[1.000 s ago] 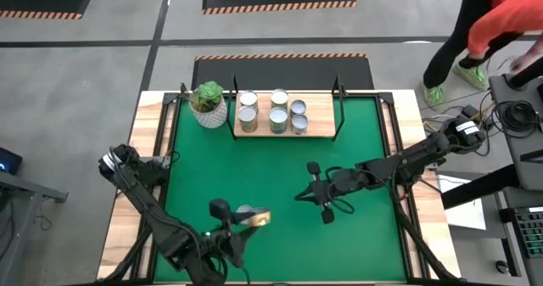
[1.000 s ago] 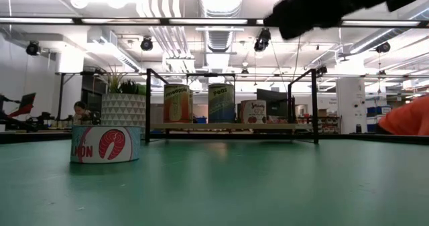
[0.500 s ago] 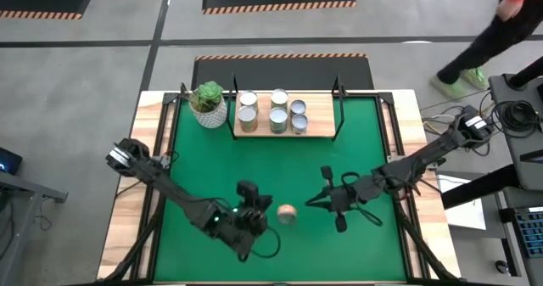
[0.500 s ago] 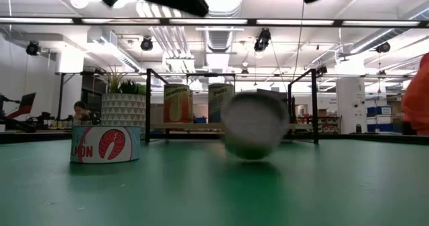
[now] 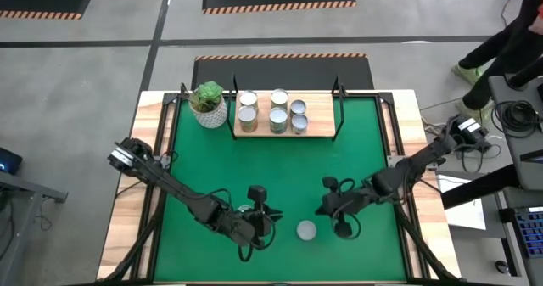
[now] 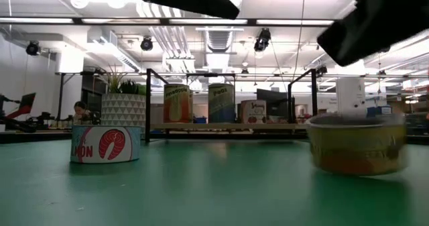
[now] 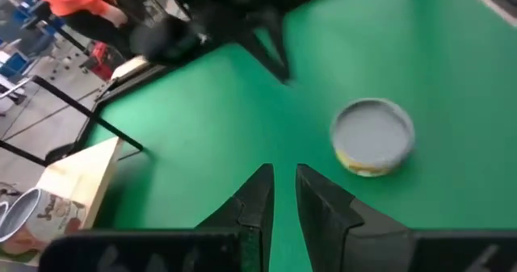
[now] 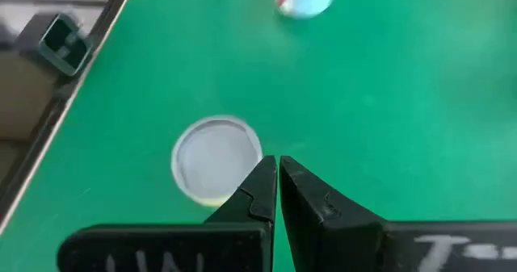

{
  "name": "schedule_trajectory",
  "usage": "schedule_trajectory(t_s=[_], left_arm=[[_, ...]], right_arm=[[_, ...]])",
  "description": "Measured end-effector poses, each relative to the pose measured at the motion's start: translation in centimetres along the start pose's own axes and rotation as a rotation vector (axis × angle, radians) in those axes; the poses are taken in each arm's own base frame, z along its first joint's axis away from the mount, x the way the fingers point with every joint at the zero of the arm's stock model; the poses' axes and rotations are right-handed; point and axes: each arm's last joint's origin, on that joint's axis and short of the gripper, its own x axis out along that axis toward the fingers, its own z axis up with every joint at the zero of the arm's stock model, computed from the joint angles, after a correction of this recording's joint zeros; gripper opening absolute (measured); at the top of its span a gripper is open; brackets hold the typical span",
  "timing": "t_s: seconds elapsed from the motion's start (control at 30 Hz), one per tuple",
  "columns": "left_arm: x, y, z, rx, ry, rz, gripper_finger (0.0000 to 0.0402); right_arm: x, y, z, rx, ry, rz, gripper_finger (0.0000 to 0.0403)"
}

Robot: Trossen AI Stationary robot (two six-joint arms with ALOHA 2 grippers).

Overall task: Pick and place cans onto a shelf
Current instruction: Put the canned mushrooms on the shelf

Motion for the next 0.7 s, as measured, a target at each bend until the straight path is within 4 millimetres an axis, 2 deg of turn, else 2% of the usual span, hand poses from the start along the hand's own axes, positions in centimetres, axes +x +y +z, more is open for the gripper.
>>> schedule_trajectory(t_s=[0.27, 0.47, 0.57, 0.7], left_arm=[[1.2, -1.1, -0.5, -0.059, -0.055, 0.004, 0.0037], [2.5, -2.2, -0.6, -0.067, -0.065, 0.006, 0.0037], [2.7, -2.3, -0.1, -0.073, -0.076, 0.009, 0.0037], [2.7, -2.2, 0.6, -0.062, -0.084, 0.013, 0.0037]], right_arm=[[1.8, 3.4, -1.8, 0.028, 0.044, 0.084, 0.0009], [2.9, 5.9, -0.6, -0.013, 0.023, 0.125, 0.0009], [4.3, 6.6, -0.5, -0.065, 0.055, 0.118, 0.0009], [6.6, 6.9, -1.3, -0.101, 0.153, 0.070, 0.0009]])
